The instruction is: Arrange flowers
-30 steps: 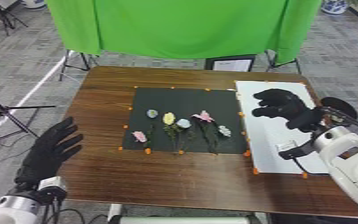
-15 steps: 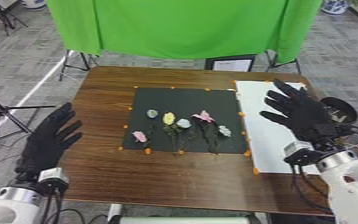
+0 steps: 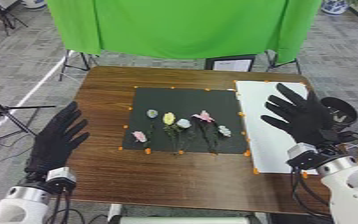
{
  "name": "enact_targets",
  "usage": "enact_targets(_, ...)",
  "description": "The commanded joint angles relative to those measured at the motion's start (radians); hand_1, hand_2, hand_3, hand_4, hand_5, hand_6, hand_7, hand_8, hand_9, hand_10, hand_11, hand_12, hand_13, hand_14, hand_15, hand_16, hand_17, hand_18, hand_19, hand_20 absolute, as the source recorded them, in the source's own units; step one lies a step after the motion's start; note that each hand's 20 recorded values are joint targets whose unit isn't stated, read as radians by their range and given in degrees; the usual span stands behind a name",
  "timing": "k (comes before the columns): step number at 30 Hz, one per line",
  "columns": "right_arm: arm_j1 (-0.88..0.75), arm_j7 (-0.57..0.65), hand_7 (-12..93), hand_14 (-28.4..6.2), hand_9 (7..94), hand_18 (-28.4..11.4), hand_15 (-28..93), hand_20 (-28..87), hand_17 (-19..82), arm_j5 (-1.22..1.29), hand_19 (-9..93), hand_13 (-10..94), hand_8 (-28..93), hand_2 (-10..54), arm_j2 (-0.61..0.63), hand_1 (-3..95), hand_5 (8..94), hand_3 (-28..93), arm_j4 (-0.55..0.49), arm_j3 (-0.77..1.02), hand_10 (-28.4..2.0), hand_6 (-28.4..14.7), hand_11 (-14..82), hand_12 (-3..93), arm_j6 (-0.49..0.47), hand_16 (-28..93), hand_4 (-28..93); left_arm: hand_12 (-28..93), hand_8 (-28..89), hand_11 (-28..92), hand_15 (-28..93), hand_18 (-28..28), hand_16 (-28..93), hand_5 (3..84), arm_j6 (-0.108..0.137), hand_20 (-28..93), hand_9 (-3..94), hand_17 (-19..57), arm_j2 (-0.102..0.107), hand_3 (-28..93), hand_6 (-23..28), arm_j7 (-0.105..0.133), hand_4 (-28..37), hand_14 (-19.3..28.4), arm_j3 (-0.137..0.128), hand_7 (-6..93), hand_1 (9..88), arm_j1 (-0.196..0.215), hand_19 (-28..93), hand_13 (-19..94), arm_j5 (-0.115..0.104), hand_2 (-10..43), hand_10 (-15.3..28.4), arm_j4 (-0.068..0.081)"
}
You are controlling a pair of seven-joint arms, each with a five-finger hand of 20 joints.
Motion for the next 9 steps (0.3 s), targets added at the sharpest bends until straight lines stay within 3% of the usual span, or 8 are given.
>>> enact_targets(1, -0.026, 0.012, 11, -12.1, 27.7, -22.2, -4, 11, -7, -0.02, 34, 19, -8, -6.5, -0.01, 7.4, 28.1, 82, -0.008, 0.007, -13.1, -3.3, 0.6, 23.3, 0.005, 37, -27, 24, -10, 8, 12, 26.1, 8, 19.9, -0.016, 5, 15.0, -15.8, -0.013, 66, 3.8, -0.003, -28.3, 13.8, 0.012, 18.8, 21.3, -0.007, 36, 11, -0.009, -4.6, 9.5, 0.011)
enact_targets(5, -0.051, 0.011, 11, -12.0, 28.1, -21.9, -3, 12, -6, -0.014, 34, 20, -8, -6.6, -0.011, 7.9, 28.5, 82, -0.019, 0.012, -13.1, -3.6, 0.7, 23.4, 0.026, 37, -27, 24, -10, 8, 12, 25.8, 8, 19.9, -0.004, 5, 15.2, -15.8, -0.009, 66, 3.9, -0.004, -28.3, 13.8, 0.023, 19.0, 21.4, -0.02, 36, 11, -0.002, -4.6, 9.6, 0.014)
enact_targets(7, -0.05, 0.013, 11, -11.6, 28.5, -20.9, -4, 11, -5, -0.007, 33, 20, -8, -6.7, -0.012, 8.0, 29.0, 82, -0.014, 0.009, -13.2, -3.9, 0.7, 23.4, 0.024, 37, -27, 24, -10, 8, 12, 23.9, 8, 20.5, 0.033, 5, 15.6, -14.9, -0.015, 66, 4.1, 0.024, -28.3, 13.9, 0.039, 19.1, 21.4, -0.014, 35, 11, -0.01, -4.6, 10.0, 0.011)
enact_targets(8, -0.038, 0.004, 11, -11.3, 28.5, -20.2, -4, 11, -5, -0.01, 32, 20, -8, -6.7, -0.01, 8.2, 29.2, 82, -0.009, 0.003, -13.2, -4.0, 0.6, 23.3, 0.022, 37, -27, 24, -10, 9, 12, 23.0, 7, 20.8, 0.041, 5, 15.8, -14.6, -0.02, 67, 4.2, 0.037, -28.3, 13.9, 0.044, 19.1, 21.3, -0.015, 35, 11, -0.016, -4.7, 10.2, 0.01)
enact_targets(9, -0.027, -0.008, 11, -11.0, 28.4, -19.8, -4, 11, -4, -0.019, 31, 20, -8, -6.6, -0.003, 8.4, 29.2, 82, -0.005, -0.004, -13.2, -4.0, 0.5, 23.2, 0.022, 37, -27, 24, -10, 9, 12, 22.2, 7, 21.3, 0.037, 6, 16.5, -14.2, -0.024, 67, 4.2, 0.034, -28.3, 13.8, 0.04, 19.2, 21.2, -0.01, 35, 11, -0.017, -4.8, 10.4, 0.009)
